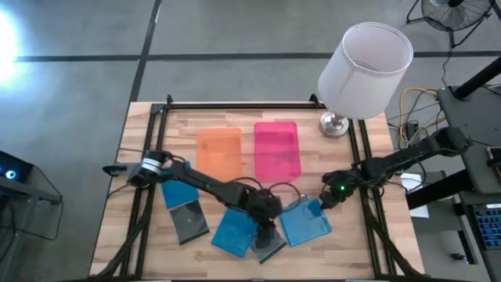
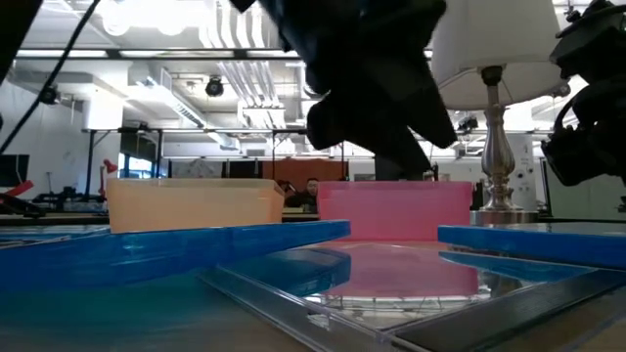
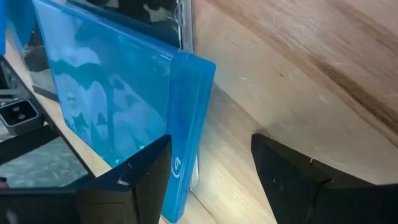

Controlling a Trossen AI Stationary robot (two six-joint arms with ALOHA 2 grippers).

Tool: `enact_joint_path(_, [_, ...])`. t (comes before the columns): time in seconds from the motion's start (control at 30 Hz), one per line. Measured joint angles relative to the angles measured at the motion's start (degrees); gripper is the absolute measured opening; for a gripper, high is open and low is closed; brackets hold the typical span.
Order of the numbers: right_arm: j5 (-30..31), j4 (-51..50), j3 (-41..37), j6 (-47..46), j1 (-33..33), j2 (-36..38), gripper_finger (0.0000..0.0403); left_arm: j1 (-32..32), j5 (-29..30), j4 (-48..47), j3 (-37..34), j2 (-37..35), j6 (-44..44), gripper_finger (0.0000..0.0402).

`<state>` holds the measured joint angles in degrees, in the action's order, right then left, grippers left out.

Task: Pick & place jewel cases by type
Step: Put the bottom right blue cd case into the pink bin

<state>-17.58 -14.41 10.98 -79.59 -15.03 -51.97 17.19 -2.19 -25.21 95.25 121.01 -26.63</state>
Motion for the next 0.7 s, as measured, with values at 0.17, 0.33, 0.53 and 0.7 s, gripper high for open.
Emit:
enact_joint_path(0.17, [-0.6, 0.7, -0.1, 0.5, -0.9, -0.8, 0.0221, 0.3, -1.4, -2.8, 8.3, 7.6, -3.6, 0.0158])
enact_joint_path(0.33, [-0.9, 6.0, -1.0, 0.5, -2.8, -1.8, 0.0221, 0.1, -2.8, -3.4, 15.2, 12.5, -5.4, 0.0158])
enact_joint_path(0.53, [0.5, 9.3, -1.3, 1.0, -3.6, -5.1, 0.0221, -0.1, -3.8, -4.2, 20.3, 16.8, -5.1, 0.0158])
enact_joint_path(0.7, [0.9, 12.6, -1.2, 3.0, -3.6, -6.1, 0.0215, -1.4, -5.0, -4.4, 22.9, 18.4, -5.1, 0.0158])
